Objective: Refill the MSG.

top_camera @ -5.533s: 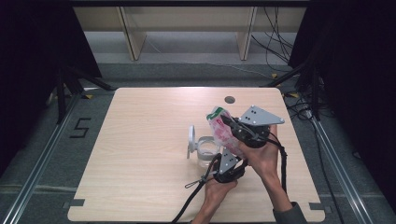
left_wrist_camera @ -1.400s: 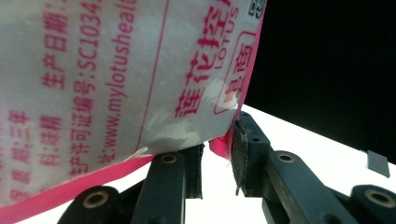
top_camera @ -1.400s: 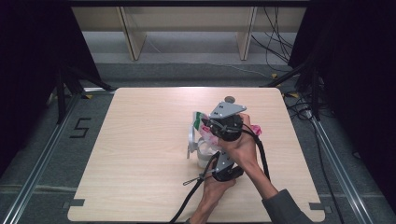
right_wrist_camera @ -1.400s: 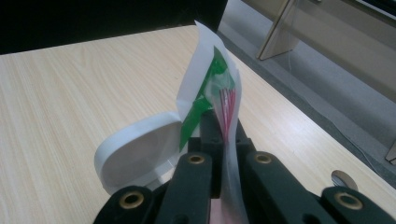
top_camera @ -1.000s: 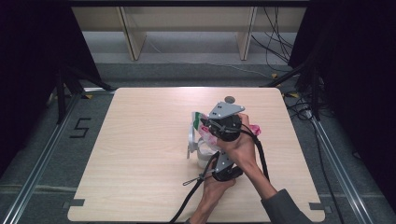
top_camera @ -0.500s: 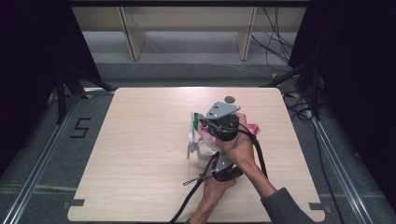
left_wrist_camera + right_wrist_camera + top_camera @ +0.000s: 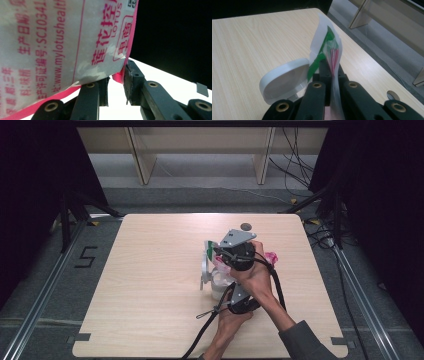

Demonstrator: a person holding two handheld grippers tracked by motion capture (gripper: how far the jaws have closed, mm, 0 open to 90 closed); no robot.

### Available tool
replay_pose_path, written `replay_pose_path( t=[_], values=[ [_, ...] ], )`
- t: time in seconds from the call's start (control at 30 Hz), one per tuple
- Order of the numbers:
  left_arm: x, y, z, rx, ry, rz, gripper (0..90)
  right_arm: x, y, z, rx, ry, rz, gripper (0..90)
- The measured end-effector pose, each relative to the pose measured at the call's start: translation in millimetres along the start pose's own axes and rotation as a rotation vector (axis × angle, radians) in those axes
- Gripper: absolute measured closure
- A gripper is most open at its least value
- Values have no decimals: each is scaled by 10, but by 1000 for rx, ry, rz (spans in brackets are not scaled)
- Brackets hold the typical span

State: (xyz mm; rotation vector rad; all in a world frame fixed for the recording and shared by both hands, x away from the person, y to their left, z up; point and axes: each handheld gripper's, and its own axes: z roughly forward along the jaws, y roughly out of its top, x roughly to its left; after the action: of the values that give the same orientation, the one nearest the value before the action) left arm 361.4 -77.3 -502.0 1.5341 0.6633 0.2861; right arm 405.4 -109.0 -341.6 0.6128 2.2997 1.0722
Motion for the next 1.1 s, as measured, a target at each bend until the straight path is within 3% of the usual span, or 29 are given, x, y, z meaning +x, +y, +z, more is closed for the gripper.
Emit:
replay_pose_path(
  t=[0.23, 0.6, 0.63, 0.67, 0.73, 0.77, 0.8, 0.87, 0.9, 0.93, 0.97, 1.0, 1.1],
  values=[
    [8, 7, -4, 4, 0, 6, 746, -2, 5, -7, 1, -2, 23, 900],
    [-9, 14, -3, 3, -2, 14, 746, -13, 11, -33, -5, -1, 7, 900],
    [27, 23, -35, 52, 4, 69, 746, -11, 11, -36, -2, -1, 12, 900],
    [40, 27, -45, 65, 6, 85, 746, -21, 12, -43, 0, 6, 8, 900],
    [38, 26, -47, 65, 9, 83, 746, -19, 10, -43, -4, 2, 11, 900],
    [-7, 17, -9, 11, -4, 23, 746, -19, 11, -43, -4, 3, 11, 900],
    [-15, 16, -3, 3, -2, 13, 746, -19, 12, -42, -5, 0, 8, 900],
    [-17, 14, -1, 1, -1, 12, 746, -21, 14, -44, 0, 6, 4, 900],
    [36, 24, -44, 62, 7, 83, 746, -16, 12, -39, -3, -1, 8, 900],
    [39, 24, -44, 62, 4, 82, 746, -17, 12, -40, -1, -1, 9, 900],
    [1, 16, -13, 16, -6, 28, 746, -17, 12, -41, -2, -1, 8, 900],
    [-14, 14, -1, 1, -5, 10, 746, -14, 13, -45, 0, 0, 9, 900],
    [-18, 15, 0, 1, -2, 10, 746, -17, 11, -50, -4, -1, 8, 900]
  ],
)
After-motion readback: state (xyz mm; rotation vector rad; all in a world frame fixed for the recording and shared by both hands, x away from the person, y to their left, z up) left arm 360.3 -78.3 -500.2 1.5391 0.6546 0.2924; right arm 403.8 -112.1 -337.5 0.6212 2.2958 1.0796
